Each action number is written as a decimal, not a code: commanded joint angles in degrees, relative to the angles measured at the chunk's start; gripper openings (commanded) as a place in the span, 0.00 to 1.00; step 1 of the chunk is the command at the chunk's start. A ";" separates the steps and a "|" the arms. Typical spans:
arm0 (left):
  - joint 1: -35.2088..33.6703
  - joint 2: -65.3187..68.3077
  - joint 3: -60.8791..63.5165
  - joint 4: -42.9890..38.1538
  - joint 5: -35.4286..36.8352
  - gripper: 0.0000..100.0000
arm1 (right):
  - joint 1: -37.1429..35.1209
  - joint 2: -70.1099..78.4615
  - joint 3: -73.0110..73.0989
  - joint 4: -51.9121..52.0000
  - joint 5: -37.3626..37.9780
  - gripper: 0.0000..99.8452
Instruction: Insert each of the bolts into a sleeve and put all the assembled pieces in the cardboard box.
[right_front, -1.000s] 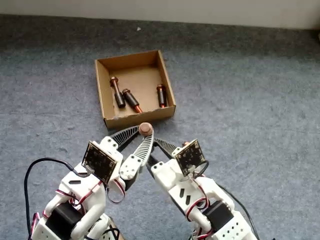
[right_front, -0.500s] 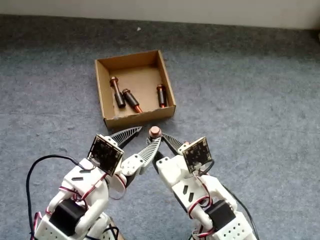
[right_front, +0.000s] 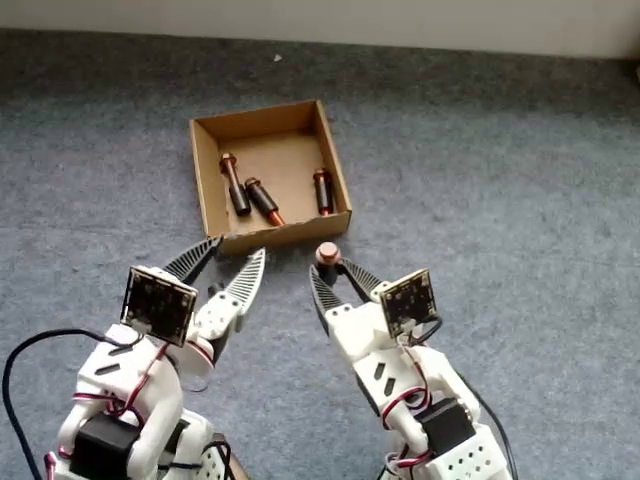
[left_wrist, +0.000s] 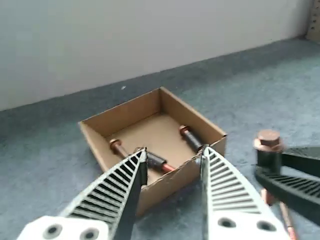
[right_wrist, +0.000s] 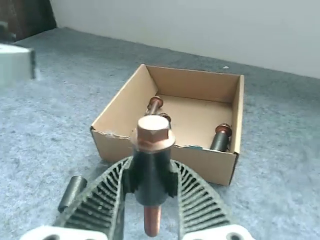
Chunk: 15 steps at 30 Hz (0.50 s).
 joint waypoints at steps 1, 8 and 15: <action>-11.38 0.13 -2.33 3.87 -3.60 0.19 | 3.91 -1.19 4.62 -0.40 -0.44 0.00; -27.56 0.13 5.85 5.10 -3.87 0.02 | 5.76 -1.19 5.14 -0.40 -0.35 0.00; -35.12 0.13 18.07 3.52 -3.96 0.02 | 6.73 -1.19 5.14 -0.31 -0.35 0.00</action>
